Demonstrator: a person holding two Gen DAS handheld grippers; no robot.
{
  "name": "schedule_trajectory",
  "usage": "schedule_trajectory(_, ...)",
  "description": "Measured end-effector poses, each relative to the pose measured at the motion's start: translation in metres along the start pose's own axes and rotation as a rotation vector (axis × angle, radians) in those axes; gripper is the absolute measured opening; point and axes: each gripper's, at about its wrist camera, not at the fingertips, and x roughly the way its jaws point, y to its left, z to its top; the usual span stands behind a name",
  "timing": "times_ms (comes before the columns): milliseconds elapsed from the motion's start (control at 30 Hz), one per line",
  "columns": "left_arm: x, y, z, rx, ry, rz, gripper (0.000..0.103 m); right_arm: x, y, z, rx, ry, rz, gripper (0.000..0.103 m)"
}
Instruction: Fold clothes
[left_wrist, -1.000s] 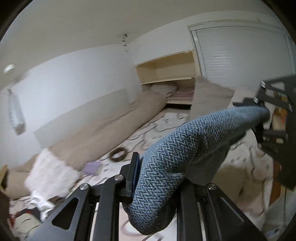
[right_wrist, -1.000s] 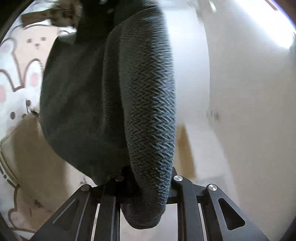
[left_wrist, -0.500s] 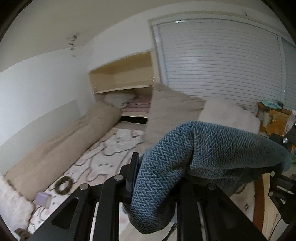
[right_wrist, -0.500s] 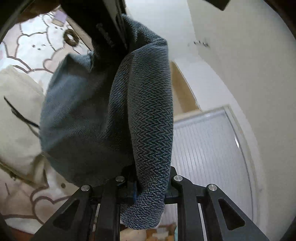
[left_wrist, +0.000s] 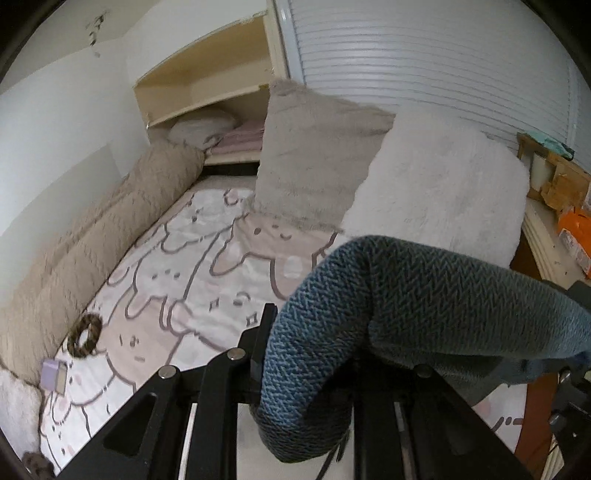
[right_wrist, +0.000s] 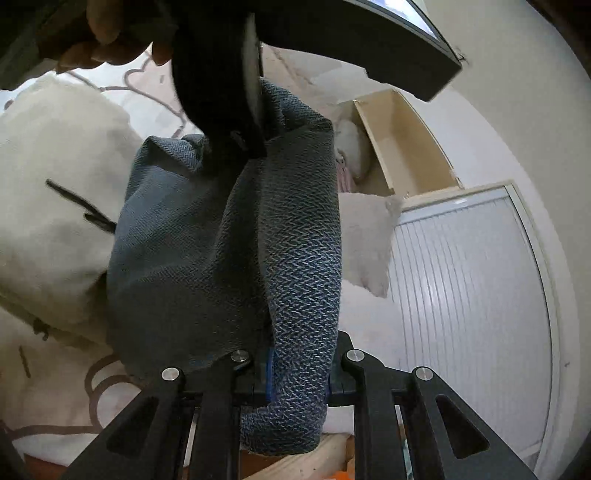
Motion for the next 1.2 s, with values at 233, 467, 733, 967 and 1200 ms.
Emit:
schedule_trajectory(233, -0.014, 0.003, 0.019, 0.097, -0.103, 0.030, 0.025, -0.017, -0.015, -0.005, 0.069, -0.043, 0.004, 0.018)
schedule_trajectory(467, 0.011, 0.038, -0.066, 0.117, 0.031, 0.082, 0.025, -0.038, 0.055, 0.030, -0.050, -0.097, 0.148, 0.018)
schedule_trajectory(733, -0.027, 0.069, -0.085, 0.149, -0.018, 0.104, 0.025, -0.076, 0.047, 0.070, -0.118, -0.121, 0.083, 0.018)
schedule_trajectory(967, -0.042, 0.098, -0.139, 0.183, -0.037, 0.110, 0.025, -0.130, 0.065, 0.094, -0.108, -0.203, 0.161, 0.018)
schedule_trajectory(1200, -0.026, 0.124, -0.232, 0.195, 0.040, 0.119, 0.025, -0.158, 0.174, 0.109, -0.029, -0.233, 0.313, 0.018)
